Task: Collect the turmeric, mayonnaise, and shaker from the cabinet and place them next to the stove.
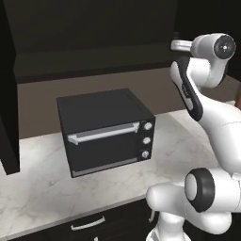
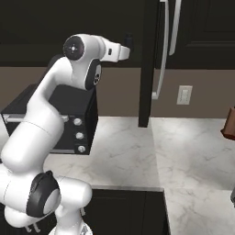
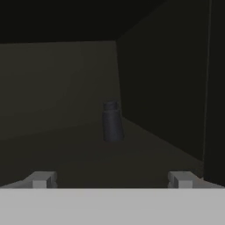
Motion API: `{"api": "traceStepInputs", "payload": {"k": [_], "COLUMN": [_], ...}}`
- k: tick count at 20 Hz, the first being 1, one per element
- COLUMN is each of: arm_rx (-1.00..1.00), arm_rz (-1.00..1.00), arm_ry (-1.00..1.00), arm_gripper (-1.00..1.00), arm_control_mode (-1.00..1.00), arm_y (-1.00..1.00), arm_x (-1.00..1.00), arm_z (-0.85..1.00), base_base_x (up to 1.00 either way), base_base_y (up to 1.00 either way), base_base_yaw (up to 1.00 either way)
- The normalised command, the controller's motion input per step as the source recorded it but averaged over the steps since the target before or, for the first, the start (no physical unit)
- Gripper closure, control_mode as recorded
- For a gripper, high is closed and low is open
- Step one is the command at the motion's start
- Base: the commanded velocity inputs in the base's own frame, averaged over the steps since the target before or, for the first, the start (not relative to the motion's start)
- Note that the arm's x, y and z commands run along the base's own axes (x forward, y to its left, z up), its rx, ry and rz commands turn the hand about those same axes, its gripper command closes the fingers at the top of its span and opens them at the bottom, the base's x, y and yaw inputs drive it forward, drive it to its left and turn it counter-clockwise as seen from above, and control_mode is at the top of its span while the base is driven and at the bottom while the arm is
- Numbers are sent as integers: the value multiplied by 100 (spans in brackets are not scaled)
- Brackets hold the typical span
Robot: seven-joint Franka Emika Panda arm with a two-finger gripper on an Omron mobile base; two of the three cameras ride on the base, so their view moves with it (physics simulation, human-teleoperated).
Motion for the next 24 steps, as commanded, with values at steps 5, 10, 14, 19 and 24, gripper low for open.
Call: {"api": "traceStepInputs", "payload": {"k": [5, 10, 14, 19, 24], "arm_rx": [0, 0, -3, -6, -4], "arm_rz": [-1, 0, 0, 0, 0], "arm_ry": [0, 2, 2, 5, 3], "arm_gripper": [-100, -100, -100, -100, -100], "arm_control_mode": [-100, -100, -100, -100, -100], "arm_y": [0, 0, -5, 0, 0], "arm_x": [5, 20, 23, 31, 33], "arm_z": [0, 0, 6, 5, 0], "base_base_x": [0, 0, 0, 0, 0], "base_base_y": [0, 0, 0, 0, 0], "base_base_yaw": [0, 0, 0, 0, 0]}}
